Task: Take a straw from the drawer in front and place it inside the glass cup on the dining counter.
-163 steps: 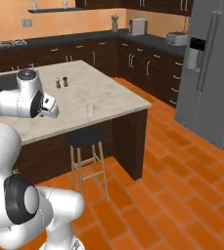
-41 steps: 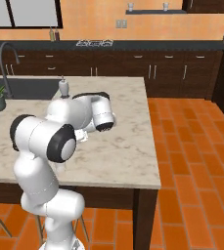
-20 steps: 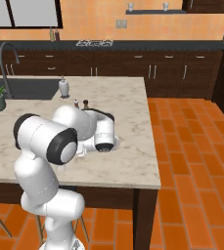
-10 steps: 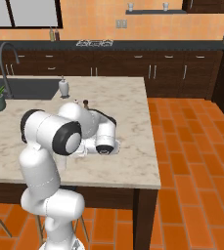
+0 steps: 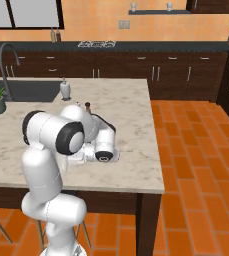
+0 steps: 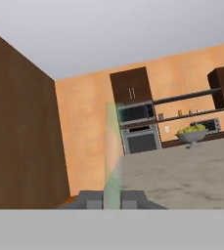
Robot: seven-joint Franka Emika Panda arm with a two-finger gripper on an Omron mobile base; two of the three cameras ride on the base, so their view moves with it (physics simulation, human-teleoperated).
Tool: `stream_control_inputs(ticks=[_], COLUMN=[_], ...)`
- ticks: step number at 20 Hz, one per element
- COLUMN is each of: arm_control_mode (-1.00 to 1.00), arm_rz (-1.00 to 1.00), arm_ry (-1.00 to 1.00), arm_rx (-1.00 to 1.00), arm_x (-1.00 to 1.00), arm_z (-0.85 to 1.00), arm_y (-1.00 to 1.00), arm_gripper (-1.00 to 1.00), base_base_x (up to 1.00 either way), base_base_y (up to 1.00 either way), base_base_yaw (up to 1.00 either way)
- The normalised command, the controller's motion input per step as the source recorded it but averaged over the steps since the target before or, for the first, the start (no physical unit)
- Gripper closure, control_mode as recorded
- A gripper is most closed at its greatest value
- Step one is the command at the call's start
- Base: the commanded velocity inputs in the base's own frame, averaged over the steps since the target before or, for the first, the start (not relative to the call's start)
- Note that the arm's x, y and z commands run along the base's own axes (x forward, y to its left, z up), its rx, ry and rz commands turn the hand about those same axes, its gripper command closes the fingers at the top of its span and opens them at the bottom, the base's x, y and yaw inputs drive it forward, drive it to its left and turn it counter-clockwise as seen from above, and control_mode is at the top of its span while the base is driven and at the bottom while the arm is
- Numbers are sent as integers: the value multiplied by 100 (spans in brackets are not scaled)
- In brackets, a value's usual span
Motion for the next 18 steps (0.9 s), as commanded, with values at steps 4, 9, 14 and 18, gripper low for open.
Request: stream_control_inputs(ticks=[4,9,14,18], arm_control_mode=[-100,-100,-100,-100], arm_rz=[-4,-5,-7,-10], arm_ry=[0,0,0,-2], arm_rx=[-3,-3,-6,-12], arm_x=[-45,-36,0,3], arm_z=[0,0,0,6], arm_y=[0,0,-6,-21], arm_gripper=[-100,-100,-100,-100], base_base_x=[0,0,0,0], base_base_y=[0,0,0,0], base_base_yaw=[0,0,0,0])
